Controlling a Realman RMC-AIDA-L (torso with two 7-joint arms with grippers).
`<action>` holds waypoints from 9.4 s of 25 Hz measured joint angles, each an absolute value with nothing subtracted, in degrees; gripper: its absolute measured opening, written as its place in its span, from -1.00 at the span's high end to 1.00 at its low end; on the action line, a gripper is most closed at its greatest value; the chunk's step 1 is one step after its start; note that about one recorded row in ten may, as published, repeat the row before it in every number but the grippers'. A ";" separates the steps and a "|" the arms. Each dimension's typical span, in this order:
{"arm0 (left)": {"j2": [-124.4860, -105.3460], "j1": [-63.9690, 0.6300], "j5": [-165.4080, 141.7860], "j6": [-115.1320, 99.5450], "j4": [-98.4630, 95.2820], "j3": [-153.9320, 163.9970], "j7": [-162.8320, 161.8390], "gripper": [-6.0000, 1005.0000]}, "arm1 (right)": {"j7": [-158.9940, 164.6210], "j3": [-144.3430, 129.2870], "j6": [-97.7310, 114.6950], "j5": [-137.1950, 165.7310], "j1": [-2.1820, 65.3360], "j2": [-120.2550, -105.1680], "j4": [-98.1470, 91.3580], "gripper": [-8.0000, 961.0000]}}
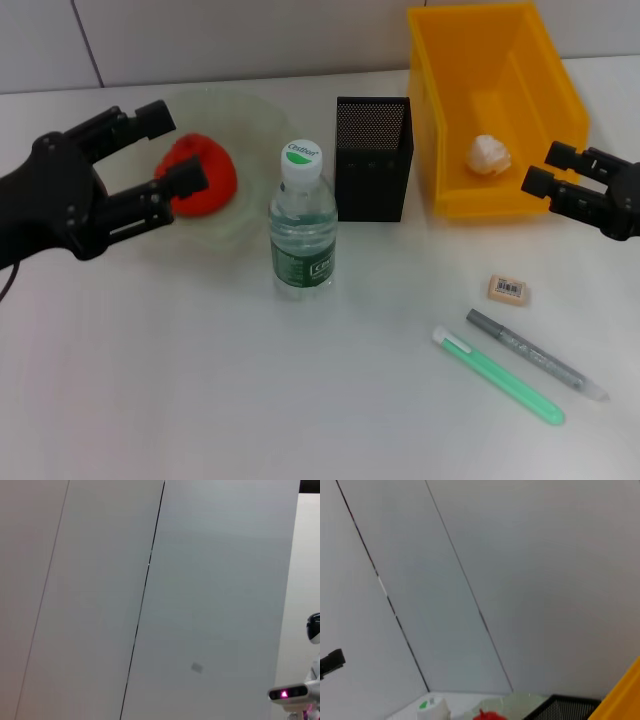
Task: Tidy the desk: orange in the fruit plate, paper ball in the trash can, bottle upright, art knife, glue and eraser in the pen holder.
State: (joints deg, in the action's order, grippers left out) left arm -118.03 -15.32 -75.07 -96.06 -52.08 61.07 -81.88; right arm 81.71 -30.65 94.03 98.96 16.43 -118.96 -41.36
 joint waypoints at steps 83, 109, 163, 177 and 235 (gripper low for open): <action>-117.66 -15.95 -77.17 -95.22 -44.85 60.20 -74.62 -0.57 | 146.95 -86.74 94.25 153.95 29.20 -119.62 -93.48 -0.53; -117.94 -15.68 -77.17 -96.77 -45.13 60.20 -74.26 -0.57 | 155.39 -86.90 100.96 149.75 31.32 -119.42 -89.21 -0.53; -118.03 -15.37 -77.17 -97.24 -44.64 60.26 -72.15 -0.57 | 158.49 -90.42 98.23 152.51 39.37 -119.54 -76.08 -0.52; -118.13 -15.23 -77.16 -97.48 -44.65 60.20 -72.15 -0.57 | 159.33 -91.84 97.66 152.50 39.45 -119.62 -75.33 -0.52; -118.12 -15.21 -77.17 -98.06 -44.65 60.11 -72.07 -0.56 | 160.12 -92.90 93.54 151.87 43.07 -119.80 -65.89 0.02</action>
